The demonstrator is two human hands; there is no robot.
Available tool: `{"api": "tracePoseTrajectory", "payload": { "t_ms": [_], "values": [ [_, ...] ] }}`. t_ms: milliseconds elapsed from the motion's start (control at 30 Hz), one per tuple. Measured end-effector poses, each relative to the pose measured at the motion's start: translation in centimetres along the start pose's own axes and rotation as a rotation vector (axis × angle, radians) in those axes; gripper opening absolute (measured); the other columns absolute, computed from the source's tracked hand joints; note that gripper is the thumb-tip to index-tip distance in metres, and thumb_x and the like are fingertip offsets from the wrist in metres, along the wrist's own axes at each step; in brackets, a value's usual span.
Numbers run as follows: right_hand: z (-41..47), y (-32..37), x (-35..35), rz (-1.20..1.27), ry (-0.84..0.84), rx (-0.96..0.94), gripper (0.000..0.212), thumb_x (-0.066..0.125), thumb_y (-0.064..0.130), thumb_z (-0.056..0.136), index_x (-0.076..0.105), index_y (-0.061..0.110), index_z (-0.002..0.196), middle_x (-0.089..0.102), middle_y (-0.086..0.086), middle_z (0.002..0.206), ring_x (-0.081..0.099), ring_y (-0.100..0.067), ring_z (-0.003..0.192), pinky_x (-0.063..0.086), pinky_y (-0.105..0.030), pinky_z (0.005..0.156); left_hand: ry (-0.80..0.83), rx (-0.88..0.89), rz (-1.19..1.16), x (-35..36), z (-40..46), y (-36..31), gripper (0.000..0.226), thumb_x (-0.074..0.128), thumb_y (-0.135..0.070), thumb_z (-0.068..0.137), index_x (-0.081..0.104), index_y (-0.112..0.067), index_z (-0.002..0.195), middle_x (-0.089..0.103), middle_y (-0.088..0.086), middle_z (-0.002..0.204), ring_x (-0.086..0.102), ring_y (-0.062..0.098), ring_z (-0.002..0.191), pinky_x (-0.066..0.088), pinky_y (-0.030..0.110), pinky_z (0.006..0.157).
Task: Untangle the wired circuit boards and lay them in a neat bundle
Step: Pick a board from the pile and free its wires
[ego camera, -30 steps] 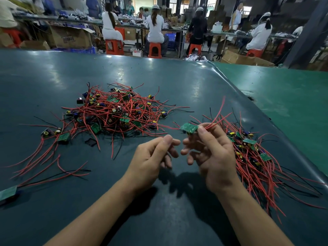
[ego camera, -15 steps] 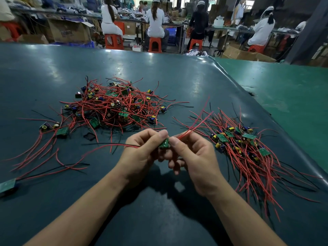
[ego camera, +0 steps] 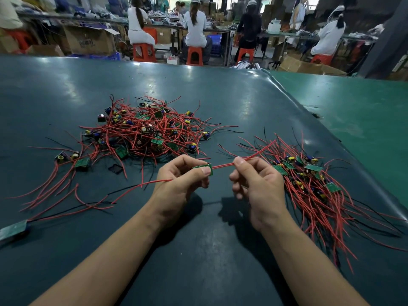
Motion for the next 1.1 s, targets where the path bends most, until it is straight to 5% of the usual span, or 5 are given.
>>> {"api": "tracePoseTrajectory", "payload": {
  "t_ms": [433, 600, 700, 833, 1100],
  "values": [
    [1.8, 1.0, -4.4, 0.438, -0.358, 0.017, 0.022, 0.058, 0.007, 0.095, 0.047, 0.018, 0.078, 0.052, 0.003, 0.052, 0.040, -0.005, 0.037, 0.028, -0.015, 0.036, -0.066, -0.013, -0.160, -0.9, -0.1, -1.0, 0.023, 0.061, 0.005, 0.065, 0.060, -0.016, 0.055, 0.050, 0.002, 0.053, 0.047, 0.015, 0.044, 0.045, 0.023, 0.051],
    [-0.4, -1.8, 1.0, -0.032, 0.198, 0.190, 0.008, 0.066, 0.014, 0.091, 0.059, 0.017, 0.093, 0.061, -0.002, 0.062, 0.047, -0.007, 0.040, 0.033, -0.015, 0.035, -0.079, -0.051, -0.250, -1.0, 0.0, -0.9, 0.008, 0.062, -0.008, 0.072, 0.060, -0.010, 0.080, 0.059, 0.002, 0.061, 0.053, 0.009, 0.047, 0.051, 0.019, 0.053],
    [-1.3, -2.4, 3.0, -0.164, 0.505, 0.087, 0.053, 0.078, 0.026, 0.076, 0.059, 0.039, 0.123, 0.061, 0.001, 0.077, 0.051, -0.011, 0.053, 0.040, -0.020, 0.042, -0.019, -0.068, -0.182, -0.5, 0.1, -0.5, 0.017, 0.076, -0.022, 0.067, 0.066, -0.011, 0.076, 0.066, 0.003, 0.067, 0.052, 0.007, 0.047, 0.047, 0.016, 0.047],
    [-1.6, -1.8, 3.1, -0.281, 0.398, -0.153, 0.036, 0.076, 0.015, 0.081, 0.072, 0.043, 0.103, 0.060, 0.003, 0.071, 0.047, -0.009, 0.048, 0.037, -0.021, 0.041, -0.023, -0.013, 0.000, -0.8, 0.4, -0.5, 0.052, 0.094, -0.049, 0.041, 0.066, -0.018, 0.072, 0.062, 0.003, 0.060, 0.047, 0.008, 0.044, 0.039, 0.019, 0.044],
    [-2.0, 0.0, 2.5, -0.299, 0.187, -0.437, 0.021, 0.077, 0.020, 0.080, 0.071, 0.032, 0.096, 0.068, -0.001, 0.069, 0.055, -0.010, 0.046, 0.044, -0.023, 0.045, 0.011, -0.081, -0.092, -0.2, 0.6, -0.3, 0.069, 0.094, -0.056, 0.035, 0.056, -0.012, 0.074, 0.056, 0.002, 0.054, 0.044, 0.010, 0.040, 0.039, 0.022, 0.045]
  ]
}}
Point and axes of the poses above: each hand's wrist, its own z-axis towards the middle knuckle, its own x-axis out of the palm, y = z × x, the point moved 5 cm from there along z, towards the middle knuckle
